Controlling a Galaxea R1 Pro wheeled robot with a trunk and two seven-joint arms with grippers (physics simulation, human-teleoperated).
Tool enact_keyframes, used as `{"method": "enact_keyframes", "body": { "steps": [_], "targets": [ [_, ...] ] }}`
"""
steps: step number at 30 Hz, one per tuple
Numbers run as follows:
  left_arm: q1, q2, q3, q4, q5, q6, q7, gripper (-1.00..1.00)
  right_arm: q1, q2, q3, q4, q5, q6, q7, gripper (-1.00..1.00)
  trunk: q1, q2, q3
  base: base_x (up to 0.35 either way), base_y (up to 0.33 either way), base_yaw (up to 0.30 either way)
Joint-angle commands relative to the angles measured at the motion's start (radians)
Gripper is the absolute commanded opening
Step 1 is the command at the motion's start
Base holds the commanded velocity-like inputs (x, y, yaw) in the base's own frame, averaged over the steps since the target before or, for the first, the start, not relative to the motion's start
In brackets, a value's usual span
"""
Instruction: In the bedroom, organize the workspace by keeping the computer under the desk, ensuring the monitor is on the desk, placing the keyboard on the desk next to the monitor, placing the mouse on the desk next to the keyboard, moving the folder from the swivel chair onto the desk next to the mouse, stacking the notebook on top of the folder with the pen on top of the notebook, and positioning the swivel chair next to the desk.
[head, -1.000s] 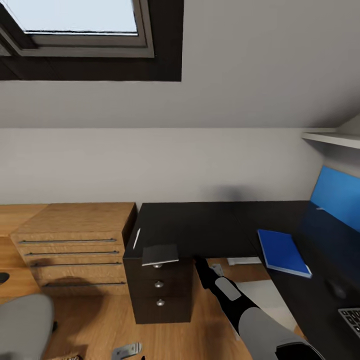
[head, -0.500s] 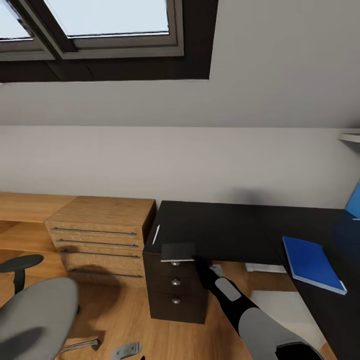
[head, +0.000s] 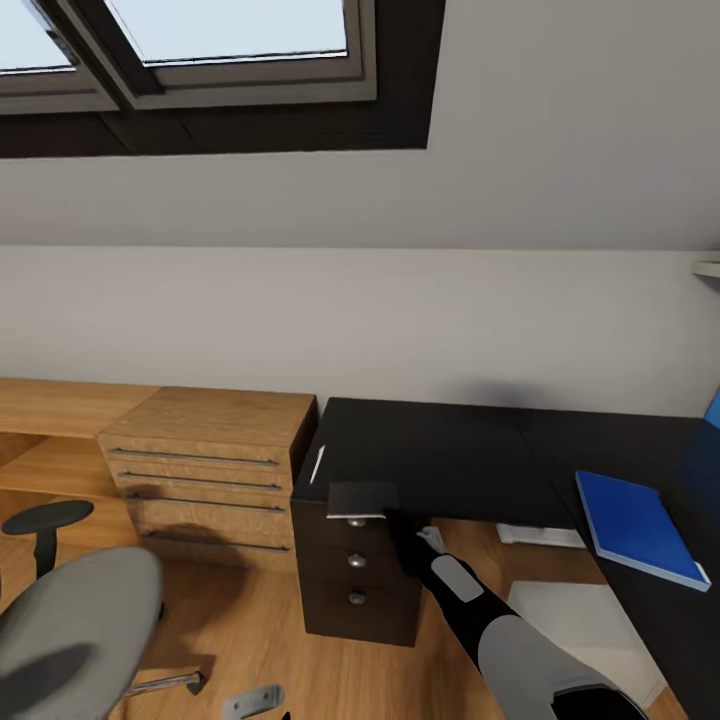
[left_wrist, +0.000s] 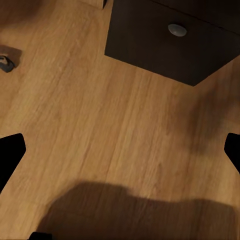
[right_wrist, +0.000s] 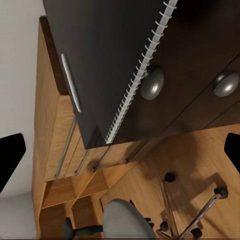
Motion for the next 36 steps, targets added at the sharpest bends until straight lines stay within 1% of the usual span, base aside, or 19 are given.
{"method": "enact_keyframes", "body": {
  "steps": [1,8,17,27,28,32,34,35,36],
  "targets": [
    [0.0,0.0,-0.002,-0.002,0.007,0.003,0.008,1.0,-0.001,-0.001,0.006,0.001,-0.009,0.005,0.005,1.0,0.004,-0.008,-0.004,0.0,0.0,0.003],
    [0.0,-0.004,-0.002,0.0,0.007,0.003,0.007,1.0,0.0,-0.002,0.005,0.0,-0.011,0.025,0.015,1.0,0.031,-0.057,-0.026,0.0,0.0,0.001],
    [0.0,-0.01,-0.002,0.002,0.007,0.003,0.007,1.0,0.0,-0.003,0.002,-0.001,-0.013,0.028,0.018,1.0,0.065,-0.12,-0.054,0.0,0.0,0.0],
    [0.0,-0.011,-0.002,0.002,0.007,0.003,0.007,1.0,0.001,-0.018,-0.001,-0.001,-0.023,0.02,0.032,1.0,0.104,-0.19,-0.086,0.0,0.0,0.0],
    [0.0,-0.011,-0.002,0.002,0.007,0.003,0.007,1.0,0.001,-0.022,-0.002,-0.001,-0.027,0.019,0.044,1.0,0.108,-0.197,-0.089,0.0,0.0,0.0],
    [0.0,-0.011,-0.002,0.002,0.007,0.003,0.007,1.0,0.002,-0.025,-0.002,-0.001,-0.029,0.018,0.093,1.0,0.123,-0.225,-0.101,0.0,0.0,0.0],
    [0.0,-0.011,-0.002,0.002,0.007,0.003,0.007,1.0,0.003,-0.027,-0.002,0.0,-0.029,0.018,0.137,1.0,0.131,-0.239,-0.108,0.0,0.0,0.0],
    [0.0,-0.011,-0.002,0.002,0.007,0.003,0.007,1.0,0.003,-0.029,-0.001,0.001,-0.029,0.017,0.19,1.0,0.134,-0.246,-0.111,0.0,0.0,0.0],
    [0.0,-0.011,-0.002,0.002,0.007,0.003,0.007,1.0,0.004,-0.031,-0.001,0.002,-0.028,0.017,0.217,1.0,0.138,-0.253,-0.114,0.0,0.0,0.0]
  ]
}}
